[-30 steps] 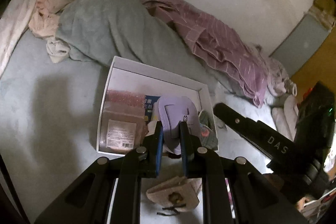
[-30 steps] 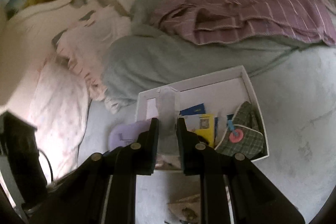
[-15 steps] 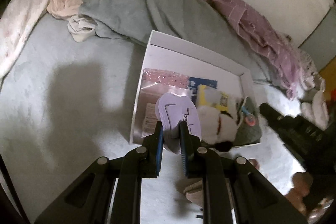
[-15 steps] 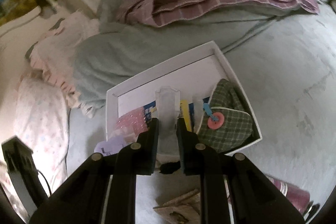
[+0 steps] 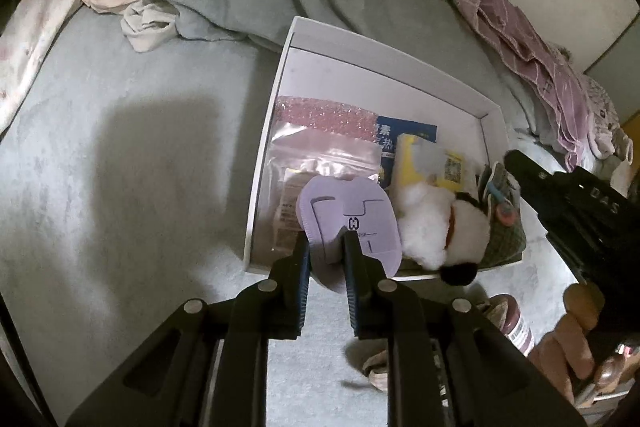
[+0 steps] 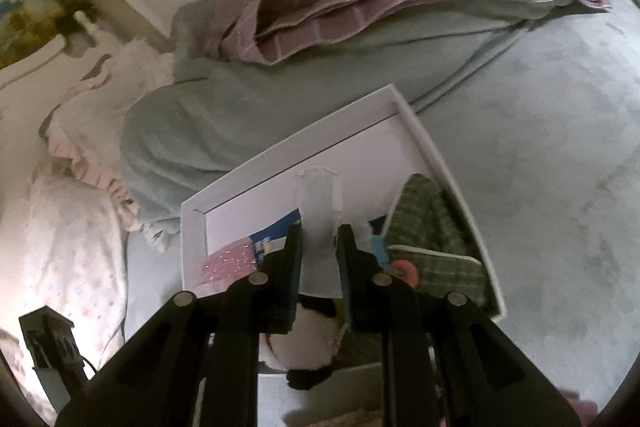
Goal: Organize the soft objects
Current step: 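Lower the lavender case into the box and open the left gripper, then move the right gripper over the brown plaid cap on the bed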
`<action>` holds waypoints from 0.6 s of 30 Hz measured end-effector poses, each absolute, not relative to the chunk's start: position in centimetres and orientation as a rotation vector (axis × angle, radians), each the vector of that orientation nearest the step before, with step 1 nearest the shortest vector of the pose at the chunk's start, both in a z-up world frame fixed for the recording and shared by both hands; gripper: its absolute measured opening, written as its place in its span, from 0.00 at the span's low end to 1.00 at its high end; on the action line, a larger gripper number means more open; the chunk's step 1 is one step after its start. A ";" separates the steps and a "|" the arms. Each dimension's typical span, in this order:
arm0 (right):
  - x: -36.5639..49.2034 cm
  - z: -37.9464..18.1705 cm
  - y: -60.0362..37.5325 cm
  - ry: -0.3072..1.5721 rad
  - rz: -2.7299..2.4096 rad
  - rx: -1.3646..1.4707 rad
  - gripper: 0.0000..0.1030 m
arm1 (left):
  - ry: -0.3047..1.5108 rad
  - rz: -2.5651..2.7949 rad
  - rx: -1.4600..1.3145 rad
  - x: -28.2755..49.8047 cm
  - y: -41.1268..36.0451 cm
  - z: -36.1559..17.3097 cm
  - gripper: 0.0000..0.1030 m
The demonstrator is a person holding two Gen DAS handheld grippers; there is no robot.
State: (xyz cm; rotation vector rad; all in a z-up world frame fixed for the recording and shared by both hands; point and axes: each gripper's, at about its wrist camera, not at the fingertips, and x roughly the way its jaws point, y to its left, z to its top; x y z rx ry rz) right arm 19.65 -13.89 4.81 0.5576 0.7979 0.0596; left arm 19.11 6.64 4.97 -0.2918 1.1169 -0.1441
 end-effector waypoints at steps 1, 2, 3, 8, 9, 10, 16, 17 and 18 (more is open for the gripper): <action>19.8 4.6 -13.6 0.802 0.063 0.550 0.20 | 1.112 -0.144 -0.286 19.1 6.6 5.1 0.17; 20.0 4.4 -13.4 0.807 0.064 0.540 0.20 | 1.105 -0.147 -0.279 19.0 6.5 5.3 0.17; 20.1 4.3 -13.1 0.811 0.064 0.534 0.21 | 1.099 -0.150 -0.274 18.9 6.5 5.5 0.21; 20.1 4.1 -12.2 0.797 0.034 0.489 0.22 | 1.079 -0.137 -0.289 18.6 7.0 6.8 0.39; 20.0 4.1 -12.2 0.790 0.031 0.485 0.28 | 1.079 -0.125 -0.301 18.5 7.2 7.0 0.39; 20.0 4.2 -12.2 0.782 0.031 0.483 0.38 | 1.078 -0.113 -0.310 18.4 7.4 7.2 0.39; 19.5 4.4 -12.6 0.760 0.016 0.491 0.51 | 1.075 -0.064 -0.310 17.1 8.0 8.1 0.40; 19.4 4.4 -12.7 0.766 0.012 0.496 0.51 | 1.075 -0.046 -0.307 16.7 8.1 8.3 0.40; 19.1 4.5 -12.8 0.769 0.011 0.503 0.51 | 1.072 -0.029 -0.298 16.3 8.2 8.4 0.40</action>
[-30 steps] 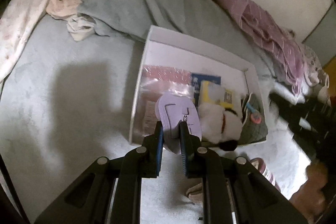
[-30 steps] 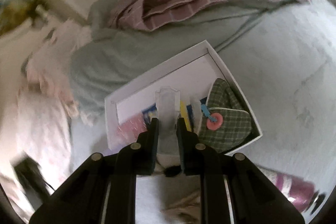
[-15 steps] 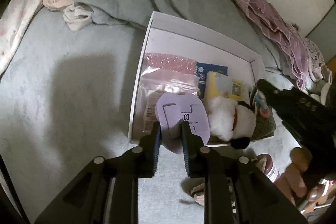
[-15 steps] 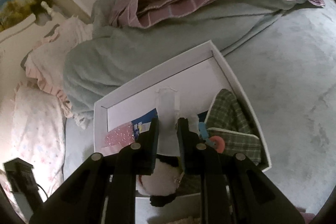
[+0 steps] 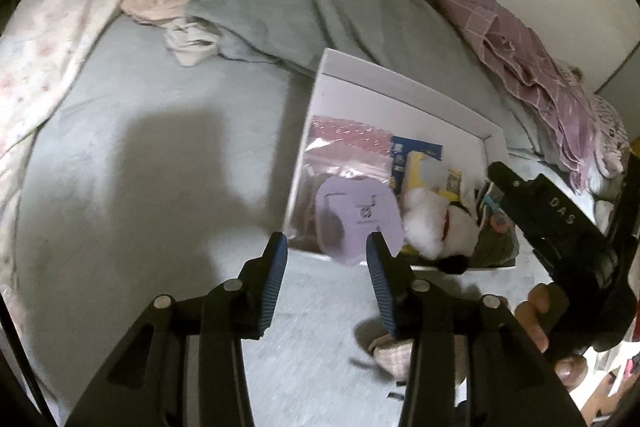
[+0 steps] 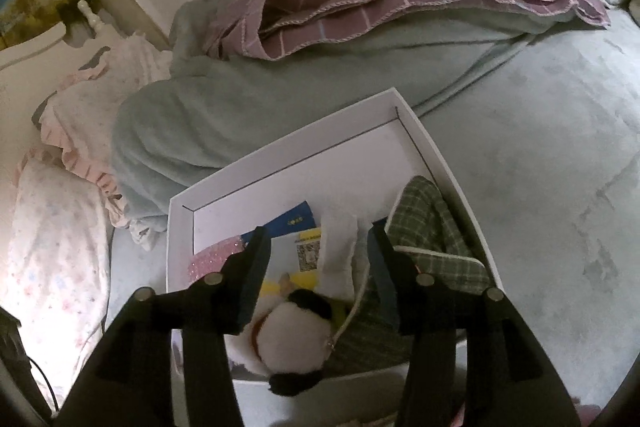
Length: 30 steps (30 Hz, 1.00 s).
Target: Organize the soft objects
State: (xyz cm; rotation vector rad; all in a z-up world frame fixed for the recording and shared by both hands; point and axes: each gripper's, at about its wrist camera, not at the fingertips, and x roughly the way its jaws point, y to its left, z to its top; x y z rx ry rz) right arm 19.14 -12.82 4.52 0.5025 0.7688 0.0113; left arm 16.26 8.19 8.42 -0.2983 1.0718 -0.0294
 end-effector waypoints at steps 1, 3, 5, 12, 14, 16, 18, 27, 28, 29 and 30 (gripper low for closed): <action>18.9 4.6 -12.9 0.771 0.011 0.506 0.51 | 1.067 -0.013 -0.287 15.7 8.1 8.6 0.40; 18.3 4.9 -12.8 0.782 0.009 0.501 0.51 | 1.068 0.004 -0.256 15.0 7.9 9.0 0.40; 17.9 5.2 -12.5 0.804 -0.002 0.477 0.51 | 1.054 -0.004 -0.247 14.6 7.6 9.9 0.40; 16.5 6.0 -11.6 1.030 -0.054 0.355 0.51 | 1.035 -0.060 -0.177 13.0 5.6 12.0 0.41; 15.6 6.6 -11.7 1.054 -0.049 0.348 0.51 | 1.025 -0.043 -0.178 12.7 5.7 12.4 0.41; 14.5 7.0 -11.7 1.070 -0.016 0.371 0.51 | 1.017 -0.047 -0.189 12.5 5.8 12.7 0.41; 13.7 6.7 -11.5 1.120 0.024 0.375 0.51 | 1.012 -0.055 -0.205 12.3 6.1 12.9 0.41; 12.0 4.9 -10.4 1.267 0.122 0.424 0.51 | 1.000 -0.026 -0.209 11.9 6.1 13.3 0.41; 11.9 4.7 -10.4 1.274 0.115 0.427 0.51 | 0.998 -0.028 -0.206 11.9 6.1 13.4 0.41; 11.9 4.4 -10.5 1.279 0.092 0.422 0.51 | 0.999 -0.036 -0.206 11.8 6.0 13.4 0.41; 11.9 4.3 -10.7 1.282 0.066 0.419 0.51 | 1.000 -0.046 -0.210 11.8 6.0 13.4 0.41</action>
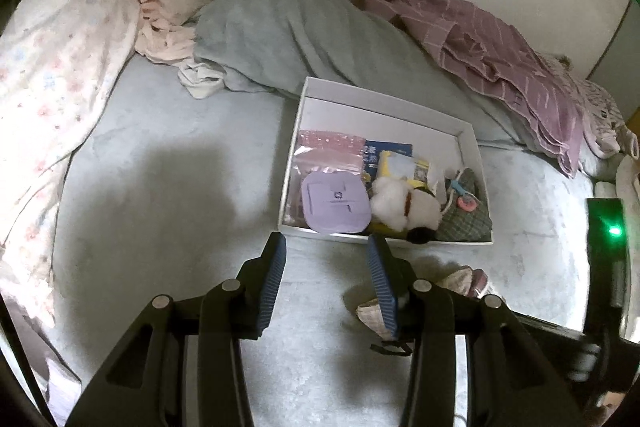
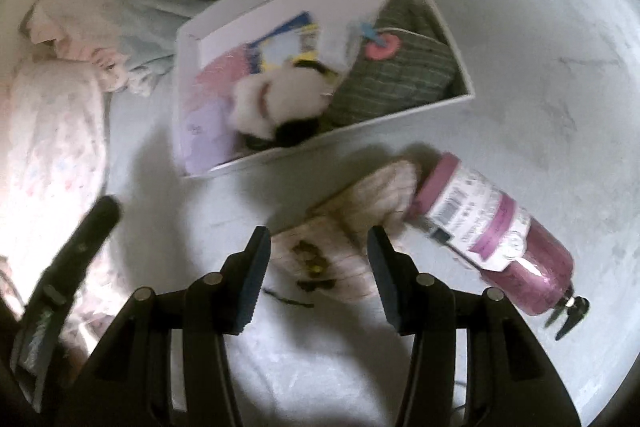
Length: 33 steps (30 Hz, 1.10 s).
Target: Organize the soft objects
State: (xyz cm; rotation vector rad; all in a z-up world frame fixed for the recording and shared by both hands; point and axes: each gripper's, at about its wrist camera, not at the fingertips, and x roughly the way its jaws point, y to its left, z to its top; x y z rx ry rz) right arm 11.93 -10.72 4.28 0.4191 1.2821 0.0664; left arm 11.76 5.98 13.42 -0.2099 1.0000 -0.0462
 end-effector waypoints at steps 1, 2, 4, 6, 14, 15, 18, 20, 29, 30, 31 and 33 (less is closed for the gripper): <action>12.0 4.0 -11.0 1.287 0.035 0.423 0.51 | 1.000 -0.051 -0.213 11.7 6.0 13.5 0.41; 12.0 3.8 -11.2 1.295 0.024 0.430 0.51 | 0.999 -0.052 -0.212 11.7 6.0 13.5 0.41; 12.1 3.2 -11.5 1.319 0.028 0.455 0.51 | 0.997 -0.063 -0.214 11.5 6.1 13.5 0.41; 12.4 2.5 -11.6 1.344 0.030 0.461 0.51 | 1.002 -0.081 -0.223 11.7 6.3 13.2 0.41; 14.1 0.0 -10.8 1.404 0.016 0.465 0.53 | 1.143 -0.050 -0.181 14.4 5.7 8.9 0.41; 14.1 -0.1 -10.7 1.404 0.018 0.462 0.53 | 1.161 -0.054 -0.185 14.7 5.6 8.4 0.41; 14.4 -0.3 -10.2 1.406 0.017 0.450 0.55 | 1.202 -0.071 -0.183 15.2 5.3 7.3 0.41; 14.6 -0.8 -9.9 1.411 0.008 0.449 0.57 | 1.212 -0.062 -0.177 15.3 5.1 7.0 0.41; 15.3 -1.4 -9.8 1.413 0.013 0.473 0.57 | 1.199 -0.068 -0.165 15.1 4.7 7.3 0.41; 15.2 -1.4 -10.0 1.410 0.012 0.481 0.54 | 1.200 -0.068 -0.163 15.1 4.7 7.3 0.41; 15.1 -1.3 -10.2 1.406 0.016 0.483 0.50 | 1.201 -0.070 -0.163 15.1 4.6 7.3 0.41; 15.0 -1.1 -10.4 1.395 0.037 0.487 0.40 | 1.201 -0.075 -0.166 15.2 4.6 7.2 0.41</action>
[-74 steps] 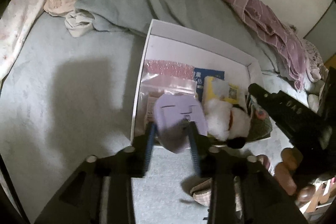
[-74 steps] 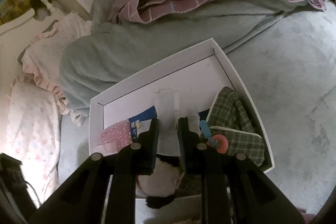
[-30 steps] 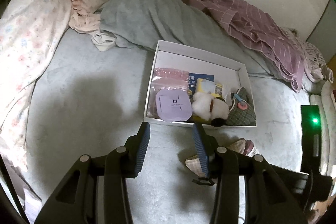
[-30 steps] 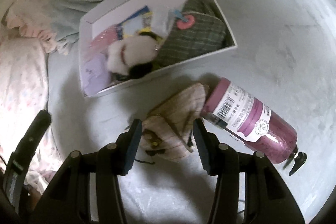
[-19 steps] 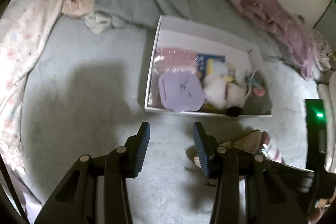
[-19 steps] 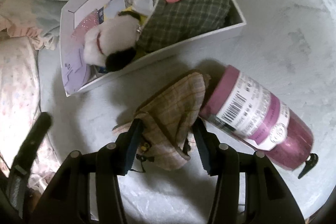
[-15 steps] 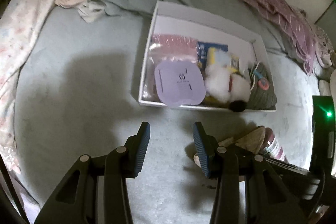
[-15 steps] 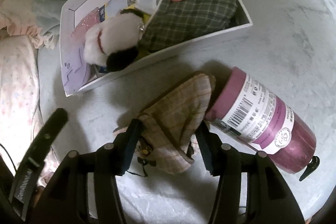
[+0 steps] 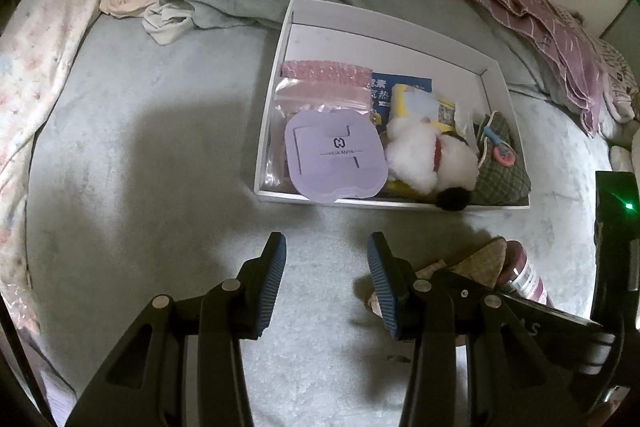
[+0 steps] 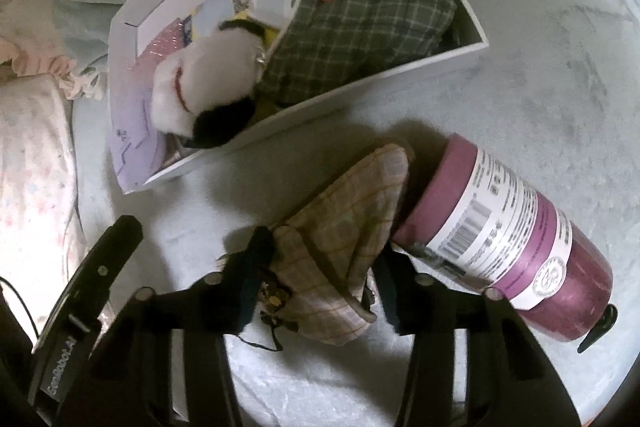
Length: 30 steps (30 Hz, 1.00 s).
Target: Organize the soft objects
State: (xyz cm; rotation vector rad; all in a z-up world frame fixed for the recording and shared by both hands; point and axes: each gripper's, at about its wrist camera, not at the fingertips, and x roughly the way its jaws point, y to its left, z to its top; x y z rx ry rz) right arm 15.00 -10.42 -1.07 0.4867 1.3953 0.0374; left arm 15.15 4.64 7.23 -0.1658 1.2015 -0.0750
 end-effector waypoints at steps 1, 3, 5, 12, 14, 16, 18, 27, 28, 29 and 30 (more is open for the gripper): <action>14.6 -0.9 -11.1 1.398 0.060 0.489 0.40 | 1.201 -0.077 -0.166 15.2 4.6 7.2 0.41; 14.5 -0.7 -11.2 1.392 0.062 0.487 0.36 | 1.204 -0.079 -0.167 15.3 4.6 7.1 0.41; 14.5 -0.5 -11.2 1.386 0.073 0.479 0.34 | 1.206 -0.080 -0.170 15.4 4.7 7.1 0.41; 13.5 1.9 -11.1 1.341 0.165 0.485 0.23 | 1.159 -0.051 -0.158 14.9 5.0 8.3 0.41; 13.0 2.9 -11.1 1.312 0.194 0.487 0.23 | 1.096 0.011 -0.116 14.2 5.1 9.6 0.41; 12.3 4.2 -11.4 1.261 0.224 0.490 0.22 | 1.007 0.011 -0.115 13.1 5.4 11.4 0.41; 11.6 5.7 -11.8 1.201 0.263 0.503 0.22 | 0.966 -0.025 -0.184 12.4 6.1 12.1 0.49; 11.1 10.8 -15.4 0.861 0.214 0.606 0.22 | 0.817 -0.112 -0.246 14.9 6.3 10.4 0.51; 11.7 11.4 -16.5 0.807 0.195 0.644 0.22 | 0.826 -0.094 -0.230 15.4 6.1 10.0 0.51; 12.3 11.6 -17.0 0.771 0.183 0.672 0.22 | 0.833 -0.087 -0.220 15.7 6.0 9.7 0.51; 12.9 11.6 -17.6 0.740 0.170 0.698 0.22 | 0.840 -0.090 -0.211 16.0 5.9 9.5 0.51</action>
